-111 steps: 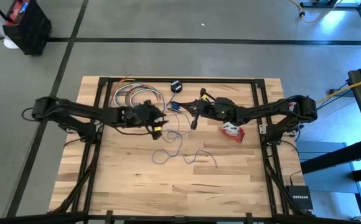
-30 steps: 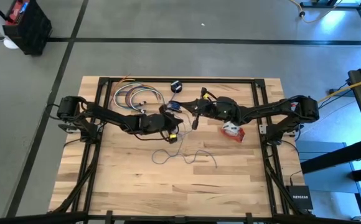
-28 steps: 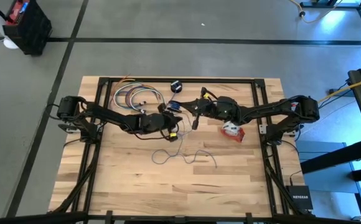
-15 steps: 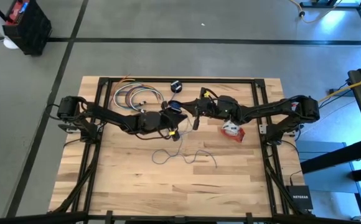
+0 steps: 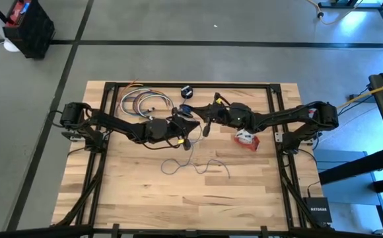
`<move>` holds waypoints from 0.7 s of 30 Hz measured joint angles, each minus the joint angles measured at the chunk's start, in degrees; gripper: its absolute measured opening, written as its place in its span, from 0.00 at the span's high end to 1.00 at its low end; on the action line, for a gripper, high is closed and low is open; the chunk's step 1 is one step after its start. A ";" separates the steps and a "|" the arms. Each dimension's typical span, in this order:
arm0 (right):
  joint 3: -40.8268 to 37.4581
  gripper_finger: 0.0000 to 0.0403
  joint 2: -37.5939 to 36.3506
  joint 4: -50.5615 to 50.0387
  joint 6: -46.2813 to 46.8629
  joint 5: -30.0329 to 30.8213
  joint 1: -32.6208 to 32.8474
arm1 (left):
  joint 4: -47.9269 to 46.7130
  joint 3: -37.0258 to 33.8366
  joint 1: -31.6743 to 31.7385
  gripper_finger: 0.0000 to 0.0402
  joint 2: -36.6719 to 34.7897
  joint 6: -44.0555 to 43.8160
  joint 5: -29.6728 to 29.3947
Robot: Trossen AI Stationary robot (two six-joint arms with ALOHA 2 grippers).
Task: Coil cords
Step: Coil the blue wire onto the spool
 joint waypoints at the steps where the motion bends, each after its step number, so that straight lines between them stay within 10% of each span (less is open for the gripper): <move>1: 0.04 0.98 -0.01 0.09 0.09 0.69 0.03 | -0.11 -0.02 0.02 0.99 0.02 -0.19 -0.01; 21: 0.04 0.98 0.00 -2.85 -2.68 1.22 -0.03 | 3.61 -0.02 -1.46 0.99 -4.63 3.08 -0.03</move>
